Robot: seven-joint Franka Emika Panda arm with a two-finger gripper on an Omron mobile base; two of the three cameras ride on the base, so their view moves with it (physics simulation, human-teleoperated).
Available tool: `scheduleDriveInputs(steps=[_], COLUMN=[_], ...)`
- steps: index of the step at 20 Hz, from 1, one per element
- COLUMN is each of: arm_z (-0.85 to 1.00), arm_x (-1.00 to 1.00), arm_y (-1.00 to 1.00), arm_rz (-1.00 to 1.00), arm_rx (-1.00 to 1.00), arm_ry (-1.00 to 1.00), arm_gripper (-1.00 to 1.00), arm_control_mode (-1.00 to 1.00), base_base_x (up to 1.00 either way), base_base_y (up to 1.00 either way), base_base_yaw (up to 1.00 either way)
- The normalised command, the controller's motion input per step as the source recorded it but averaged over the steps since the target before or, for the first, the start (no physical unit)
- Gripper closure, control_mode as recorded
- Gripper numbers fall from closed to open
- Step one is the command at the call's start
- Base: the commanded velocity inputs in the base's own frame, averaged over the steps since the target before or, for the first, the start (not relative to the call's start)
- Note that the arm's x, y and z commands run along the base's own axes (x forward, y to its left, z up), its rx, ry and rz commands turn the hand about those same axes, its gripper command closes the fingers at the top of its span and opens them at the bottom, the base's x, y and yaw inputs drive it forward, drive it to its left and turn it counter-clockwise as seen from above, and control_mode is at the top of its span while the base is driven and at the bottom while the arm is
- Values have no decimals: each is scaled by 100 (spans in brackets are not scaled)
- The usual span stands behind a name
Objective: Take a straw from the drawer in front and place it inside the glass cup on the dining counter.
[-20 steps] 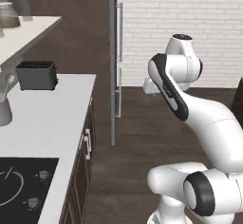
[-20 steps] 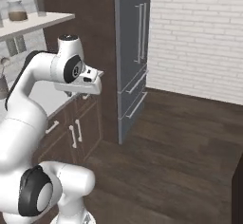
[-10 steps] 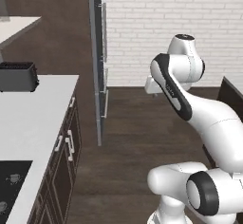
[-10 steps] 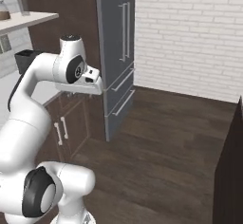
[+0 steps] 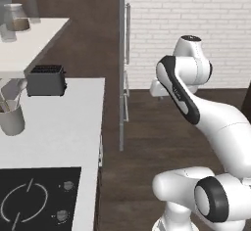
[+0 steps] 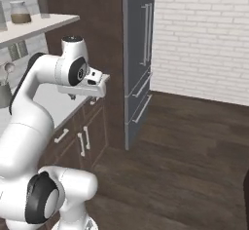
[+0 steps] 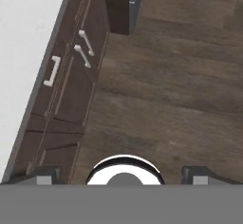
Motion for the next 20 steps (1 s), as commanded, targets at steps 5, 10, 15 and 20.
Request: scheduleDriveInputs(steps=[5, 10, 15, 20], arm_z=[0, -2, -11, -44], arm_x=[0, 0, 0, -2], arm_y=[0, 15, 22, -37], arm_rz=[0, -2, -11, -5], arm_rx=[0, 0, 9, 32], arm_ry=[0, 0, 1, 1], arm_gripper=[-100, -100, -100, -100], arm_control_mode=[100, -100, -100, -100], base_base_x=[0, 0, 0, 0], base_base_y=[98, 76, 0, 0], base_base_yaw=[-9, -8, 0, 0])
